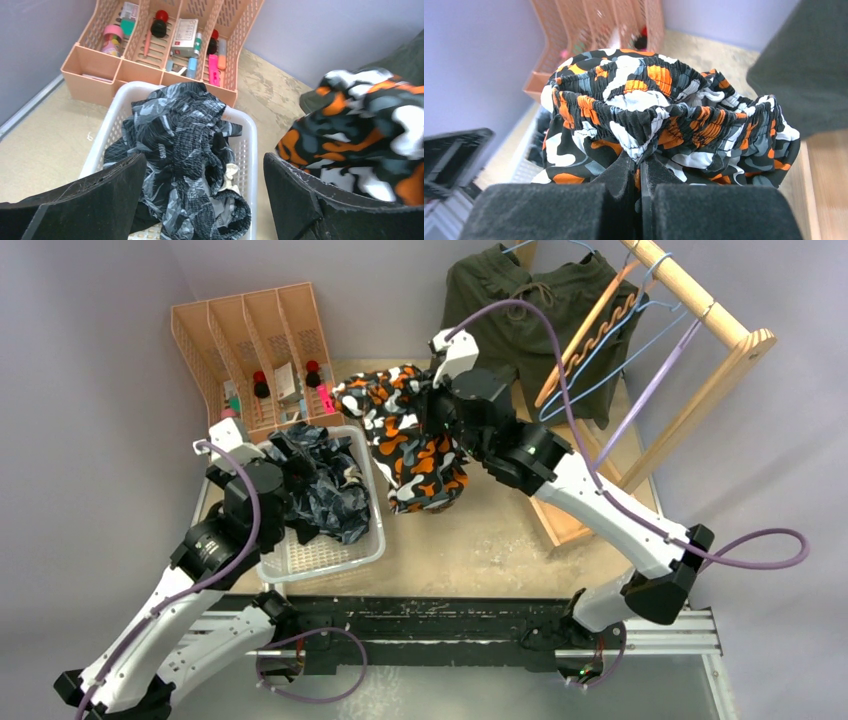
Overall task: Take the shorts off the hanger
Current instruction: Pick up the shorts at the center of the board, then place the shorts in the basket.
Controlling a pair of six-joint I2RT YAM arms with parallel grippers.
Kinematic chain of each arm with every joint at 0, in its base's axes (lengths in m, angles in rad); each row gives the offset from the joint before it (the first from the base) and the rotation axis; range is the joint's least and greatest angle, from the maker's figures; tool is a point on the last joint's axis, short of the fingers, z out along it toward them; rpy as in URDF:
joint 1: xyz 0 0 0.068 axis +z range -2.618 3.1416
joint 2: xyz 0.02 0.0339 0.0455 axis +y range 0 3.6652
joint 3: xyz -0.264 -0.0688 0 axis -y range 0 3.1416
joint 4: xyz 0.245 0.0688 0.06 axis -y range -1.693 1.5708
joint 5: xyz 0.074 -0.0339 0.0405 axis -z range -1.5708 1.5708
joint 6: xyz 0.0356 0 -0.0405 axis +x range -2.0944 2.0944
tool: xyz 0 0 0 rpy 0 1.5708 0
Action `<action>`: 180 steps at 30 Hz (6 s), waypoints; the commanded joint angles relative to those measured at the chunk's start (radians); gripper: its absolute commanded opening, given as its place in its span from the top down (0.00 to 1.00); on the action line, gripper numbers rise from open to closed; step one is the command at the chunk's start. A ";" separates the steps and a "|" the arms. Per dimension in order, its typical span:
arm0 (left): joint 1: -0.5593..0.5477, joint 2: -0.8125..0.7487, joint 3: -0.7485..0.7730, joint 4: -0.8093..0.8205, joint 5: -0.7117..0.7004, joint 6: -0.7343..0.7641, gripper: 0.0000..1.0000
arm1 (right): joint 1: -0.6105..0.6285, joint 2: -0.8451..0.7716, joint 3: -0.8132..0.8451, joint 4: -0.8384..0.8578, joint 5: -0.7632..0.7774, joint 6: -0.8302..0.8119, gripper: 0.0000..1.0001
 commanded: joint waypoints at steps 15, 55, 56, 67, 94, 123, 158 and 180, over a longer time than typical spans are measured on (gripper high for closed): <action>0.001 -0.135 0.140 -0.281 -0.342 -0.245 0.14 | 0.026 0.156 0.437 0.130 -0.495 -0.009 1.00; 0.001 -0.102 0.155 -0.261 -0.264 -0.176 0.14 | 0.168 0.743 0.521 -0.176 -0.339 -0.017 1.00; 0.002 -0.102 0.154 -0.260 -0.263 -0.174 0.14 | 0.168 0.750 0.538 -0.181 -0.330 -0.020 1.00; 0.001 -0.082 0.147 -0.256 -0.209 -0.162 0.16 | 0.166 0.875 0.568 -0.208 -0.399 -0.020 0.82; 0.002 -0.067 0.154 -0.221 -0.196 -0.145 0.16 | 0.182 0.246 0.110 -0.121 -0.437 -0.013 0.33; 0.002 -0.081 0.163 -0.232 -0.191 -0.148 0.17 | 0.245 0.470 0.220 0.136 -0.254 0.041 1.00; 0.002 -0.059 0.149 -0.205 -0.167 -0.144 0.17 | 0.176 0.455 0.206 0.070 -0.319 0.022 0.60; 0.001 -0.032 0.158 -0.190 -0.140 -0.134 0.17 | 0.288 0.530 0.030 0.052 -0.305 0.055 0.68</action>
